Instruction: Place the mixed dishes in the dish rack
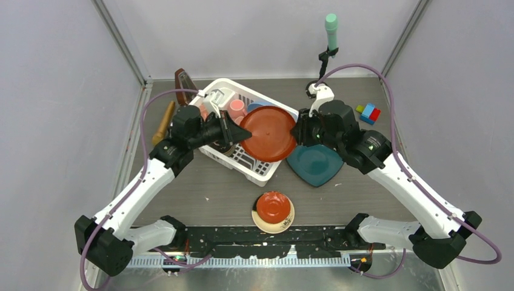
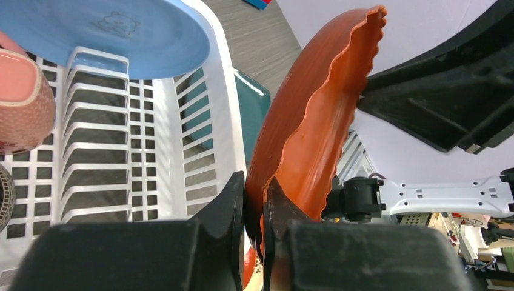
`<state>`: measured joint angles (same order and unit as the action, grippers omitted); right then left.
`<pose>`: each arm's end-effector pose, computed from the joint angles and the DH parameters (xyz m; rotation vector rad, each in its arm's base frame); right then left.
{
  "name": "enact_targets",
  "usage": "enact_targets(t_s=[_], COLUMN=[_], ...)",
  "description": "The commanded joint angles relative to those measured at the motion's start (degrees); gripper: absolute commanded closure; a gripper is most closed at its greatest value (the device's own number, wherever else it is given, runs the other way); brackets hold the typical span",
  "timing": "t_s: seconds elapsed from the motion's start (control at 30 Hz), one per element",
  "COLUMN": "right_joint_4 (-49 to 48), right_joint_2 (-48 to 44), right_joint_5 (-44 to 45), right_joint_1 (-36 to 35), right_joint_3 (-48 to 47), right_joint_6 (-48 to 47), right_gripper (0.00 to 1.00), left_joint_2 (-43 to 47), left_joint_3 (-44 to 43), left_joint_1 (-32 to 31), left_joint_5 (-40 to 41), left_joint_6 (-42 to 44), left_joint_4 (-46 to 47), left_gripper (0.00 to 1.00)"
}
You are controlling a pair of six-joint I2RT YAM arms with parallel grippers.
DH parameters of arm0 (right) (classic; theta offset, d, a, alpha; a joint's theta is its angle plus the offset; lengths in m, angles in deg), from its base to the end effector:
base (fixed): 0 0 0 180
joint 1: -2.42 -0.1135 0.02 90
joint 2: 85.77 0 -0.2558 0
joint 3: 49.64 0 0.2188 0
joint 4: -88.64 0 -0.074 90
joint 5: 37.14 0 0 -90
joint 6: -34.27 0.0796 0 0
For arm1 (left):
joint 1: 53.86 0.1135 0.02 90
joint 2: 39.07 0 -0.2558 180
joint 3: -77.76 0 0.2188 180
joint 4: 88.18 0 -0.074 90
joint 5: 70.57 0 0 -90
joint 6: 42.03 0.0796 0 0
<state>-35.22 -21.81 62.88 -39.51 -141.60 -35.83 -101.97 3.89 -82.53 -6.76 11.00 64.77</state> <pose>0.1843 0.1469 0.3742 -0.2911 2.0693 0.4855 0.2095 -0.1546 0.3426 0.2018 1.9942 -1.1912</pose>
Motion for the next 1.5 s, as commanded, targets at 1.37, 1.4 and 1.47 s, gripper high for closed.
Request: enact_targets(t_s=[1.37, 1.4, 1.47], right_joint_4=[-7.5, -5.2, -2.8], right_joint_2=[3.8, 4.4, 6.2], right_joint_5=[-28.9, -22.8, -13.7], right_joint_1=[19.5, 17.5, 13.8], right_joint_3=[-0.7, -2.4, -4.7], right_joint_6=[2.7, -0.4, -4.0], right_gripper=[1.00, 1.00, 1.00], left_joint_2=[-1.1, -0.2, 1.4], left_joint_3=[-6.1, -6.5, -7.4], left_joint_1=[2.8, 2.8, 2.8], left_joint_5=[-0.4, 1.0, 4.1], left_joint_6=[6.1, 7.2, 9.1], left_joint_4=[-9.0, -10.8, -13.8], left_gripper=[0.17, 0.15, 0.13])
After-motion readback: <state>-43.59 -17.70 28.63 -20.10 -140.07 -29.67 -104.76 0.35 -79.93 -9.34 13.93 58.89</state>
